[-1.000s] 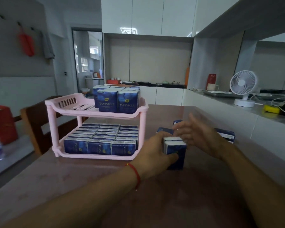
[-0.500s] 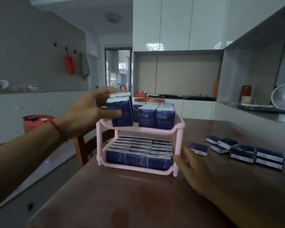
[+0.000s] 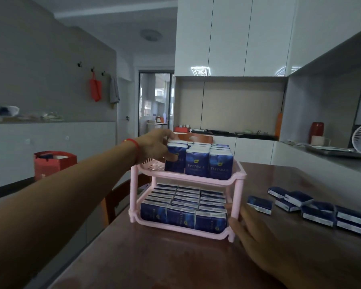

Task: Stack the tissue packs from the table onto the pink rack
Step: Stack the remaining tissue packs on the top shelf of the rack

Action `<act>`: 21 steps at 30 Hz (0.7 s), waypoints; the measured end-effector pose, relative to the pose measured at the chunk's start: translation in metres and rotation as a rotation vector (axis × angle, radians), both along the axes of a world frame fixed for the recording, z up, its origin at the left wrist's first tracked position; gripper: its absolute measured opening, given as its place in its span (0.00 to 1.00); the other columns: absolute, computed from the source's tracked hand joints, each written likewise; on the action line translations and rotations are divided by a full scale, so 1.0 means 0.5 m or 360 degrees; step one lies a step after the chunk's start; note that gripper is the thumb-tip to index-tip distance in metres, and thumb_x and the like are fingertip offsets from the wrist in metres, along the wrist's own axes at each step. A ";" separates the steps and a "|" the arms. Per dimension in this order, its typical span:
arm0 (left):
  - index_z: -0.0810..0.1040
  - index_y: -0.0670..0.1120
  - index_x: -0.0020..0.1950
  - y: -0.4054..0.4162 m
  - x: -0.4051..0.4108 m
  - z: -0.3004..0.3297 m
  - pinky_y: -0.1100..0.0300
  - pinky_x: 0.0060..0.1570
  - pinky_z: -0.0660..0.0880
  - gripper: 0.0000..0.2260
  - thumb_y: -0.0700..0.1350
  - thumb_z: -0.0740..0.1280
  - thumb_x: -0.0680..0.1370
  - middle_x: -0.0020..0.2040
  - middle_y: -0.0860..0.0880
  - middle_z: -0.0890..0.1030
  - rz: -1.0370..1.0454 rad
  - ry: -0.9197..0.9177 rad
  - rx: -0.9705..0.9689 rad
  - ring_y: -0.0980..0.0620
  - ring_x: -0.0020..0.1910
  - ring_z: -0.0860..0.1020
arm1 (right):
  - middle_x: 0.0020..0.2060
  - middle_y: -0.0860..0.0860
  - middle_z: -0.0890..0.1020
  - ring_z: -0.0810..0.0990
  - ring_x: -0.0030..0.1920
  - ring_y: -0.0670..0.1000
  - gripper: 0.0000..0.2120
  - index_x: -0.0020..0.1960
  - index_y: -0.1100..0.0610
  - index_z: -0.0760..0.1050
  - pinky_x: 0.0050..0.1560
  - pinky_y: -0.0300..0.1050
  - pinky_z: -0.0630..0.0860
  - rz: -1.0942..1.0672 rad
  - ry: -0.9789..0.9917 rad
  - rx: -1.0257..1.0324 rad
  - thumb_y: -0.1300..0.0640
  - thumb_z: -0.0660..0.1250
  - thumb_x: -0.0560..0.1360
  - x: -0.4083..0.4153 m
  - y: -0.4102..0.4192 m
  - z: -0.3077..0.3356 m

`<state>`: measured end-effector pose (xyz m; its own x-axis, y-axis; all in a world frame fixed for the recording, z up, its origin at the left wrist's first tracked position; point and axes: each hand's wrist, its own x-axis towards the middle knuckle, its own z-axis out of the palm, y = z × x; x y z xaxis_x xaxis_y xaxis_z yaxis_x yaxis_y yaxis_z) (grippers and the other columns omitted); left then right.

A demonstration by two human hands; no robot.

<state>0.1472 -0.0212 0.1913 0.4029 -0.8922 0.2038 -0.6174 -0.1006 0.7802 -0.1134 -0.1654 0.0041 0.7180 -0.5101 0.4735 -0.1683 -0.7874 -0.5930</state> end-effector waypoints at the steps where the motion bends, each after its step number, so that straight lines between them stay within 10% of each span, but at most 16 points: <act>1: 0.73 0.46 0.61 -0.006 -0.001 -0.004 0.53 0.50 0.82 0.19 0.30 0.69 0.74 0.59 0.42 0.77 0.0007 0.0006 0.0009 0.42 0.59 0.79 | 0.54 0.45 0.77 0.77 0.55 0.44 0.04 0.54 0.39 0.69 0.57 0.40 0.74 -0.0004 -0.0001 -0.0010 0.49 0.60 0.81 0.000 -0.001 -0.001; 8: 0.71 0.49 0.67 -0.013 -0.002 -0.020 0.56 0.47 0.82 0.26 0.30 0.71 0.73 0.54 0.47 0.76 0.0060 -0.0135 0.0025 0.47 0.53 0.79 | 0.50 0.45 0.76 0.76 0.52 0.45 0.03 0.54 0.43 0.70 0.55 0.44 0.75 -0.0002 0.0012 -0.0041 0.48 0.59 0.82 0.002 -0.010 -0.005; 12: 0.63 0.48 0.74 -0.018 -0.004 -0.027 0.45 0.61 0.78 0.36 0.31 0.74 0.71 0.61 0.46 0.75 0.0154 -0.0364 0.0158 0.44 0.60 0.77 | 0.50 0.43 0.75 0.76 0.52 0.43 0.03 0.55 0.42 0.71 0.56 0.46 0.75 0.0021 -0.0017 -0.0035 0.48 0.60 0.82 0.003 -0.012 -0.008; 21: 0.74 0.43 0.64 -0.054 -0.013 -0.035 0.49 0.63 0.75 0.22 0.37 0.75 0.72 0.57 0.44 0.79 0.0316 -0.0456 0.0273 0.47 0.54 0.77 | 0.53 0.40 0.75 0.74 0.57 0.41 0.07 0.59 0.40 0.69 0.60 0.44 0.73 0.0047 -0.0022 -0.0040 0.49 0.59 0.82 0.001 -0.007 -0.004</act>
<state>0.1407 -0.0482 0.1740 0.5193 -0.8336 0.1880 -0.7635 -0.3538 0.5402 -0.1128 -0.1691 0.0019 0.7259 -0.4763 0.4962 -0.1364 -0.8068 -0.5749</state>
